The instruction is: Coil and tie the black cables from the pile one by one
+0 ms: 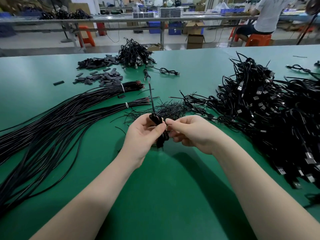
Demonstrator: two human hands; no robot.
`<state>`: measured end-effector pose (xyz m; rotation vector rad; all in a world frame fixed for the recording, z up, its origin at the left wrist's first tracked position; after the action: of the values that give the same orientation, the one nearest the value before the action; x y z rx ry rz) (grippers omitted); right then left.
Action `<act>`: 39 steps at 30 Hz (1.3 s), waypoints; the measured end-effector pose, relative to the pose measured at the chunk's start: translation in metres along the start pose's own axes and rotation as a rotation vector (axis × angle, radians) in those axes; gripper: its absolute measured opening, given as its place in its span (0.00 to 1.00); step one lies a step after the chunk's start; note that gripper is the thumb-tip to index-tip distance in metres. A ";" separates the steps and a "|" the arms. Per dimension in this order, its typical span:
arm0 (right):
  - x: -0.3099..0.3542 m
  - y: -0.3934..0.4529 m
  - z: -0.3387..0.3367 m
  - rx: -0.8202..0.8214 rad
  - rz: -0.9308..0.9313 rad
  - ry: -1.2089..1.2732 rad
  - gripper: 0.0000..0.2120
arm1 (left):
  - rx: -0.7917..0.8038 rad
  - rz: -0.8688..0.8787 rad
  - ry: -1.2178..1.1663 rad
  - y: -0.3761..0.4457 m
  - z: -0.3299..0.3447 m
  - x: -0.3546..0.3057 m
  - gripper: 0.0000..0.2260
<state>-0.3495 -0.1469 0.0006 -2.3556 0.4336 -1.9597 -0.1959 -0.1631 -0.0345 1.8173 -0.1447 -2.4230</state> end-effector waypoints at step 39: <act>0.001 0.002 0.008 -0.174 -0.135 0.063 0.15 | -0.092 -0.036 -0.069 0.007 -0.003 -0.004 0.08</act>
<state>-0.3421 -0.1500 -0.0008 -2.4933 0.4787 -2.1423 -0.1914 -0.1694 -0.0303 1.7136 -0.0054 -2.4735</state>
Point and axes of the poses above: each hand's wrist, its own y-axis towards the middle knuckle, its own z-axis out of the palm, x = y × z, the point moved 1 cm from there along y, towards the middle knuckle, and after that the axes turned 15 degrees about -x, right-handed, at the moved point
